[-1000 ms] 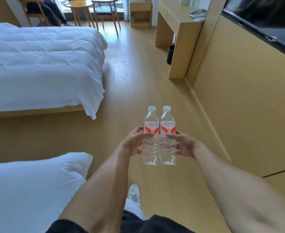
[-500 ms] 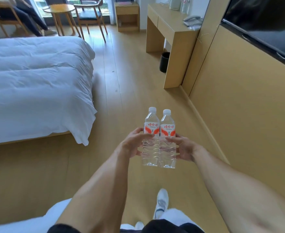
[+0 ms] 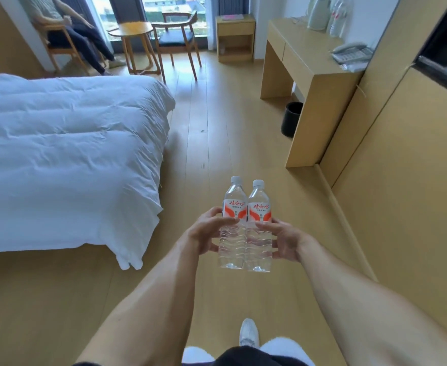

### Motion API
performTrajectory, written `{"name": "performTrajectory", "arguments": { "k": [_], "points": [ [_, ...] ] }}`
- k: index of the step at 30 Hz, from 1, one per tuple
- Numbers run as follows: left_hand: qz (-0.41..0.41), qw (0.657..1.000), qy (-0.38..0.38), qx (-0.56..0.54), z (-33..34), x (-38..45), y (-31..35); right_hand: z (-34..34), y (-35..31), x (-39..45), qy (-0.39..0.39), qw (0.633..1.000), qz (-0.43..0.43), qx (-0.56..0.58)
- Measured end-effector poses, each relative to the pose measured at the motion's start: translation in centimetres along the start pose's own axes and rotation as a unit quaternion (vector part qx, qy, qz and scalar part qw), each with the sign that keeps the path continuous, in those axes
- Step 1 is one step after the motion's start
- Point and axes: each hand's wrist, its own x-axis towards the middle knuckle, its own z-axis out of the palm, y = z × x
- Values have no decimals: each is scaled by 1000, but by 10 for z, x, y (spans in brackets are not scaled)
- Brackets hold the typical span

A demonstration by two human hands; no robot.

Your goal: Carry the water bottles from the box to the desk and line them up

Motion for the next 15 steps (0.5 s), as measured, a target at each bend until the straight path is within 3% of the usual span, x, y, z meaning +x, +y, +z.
{"name": "performTrajectory", "arguments": {
  "k": [15],
  "points": [
    [-2,1000,1,-27,-49,180,128,-28,-162,162,7,1000,11,-26]
  ]
}}
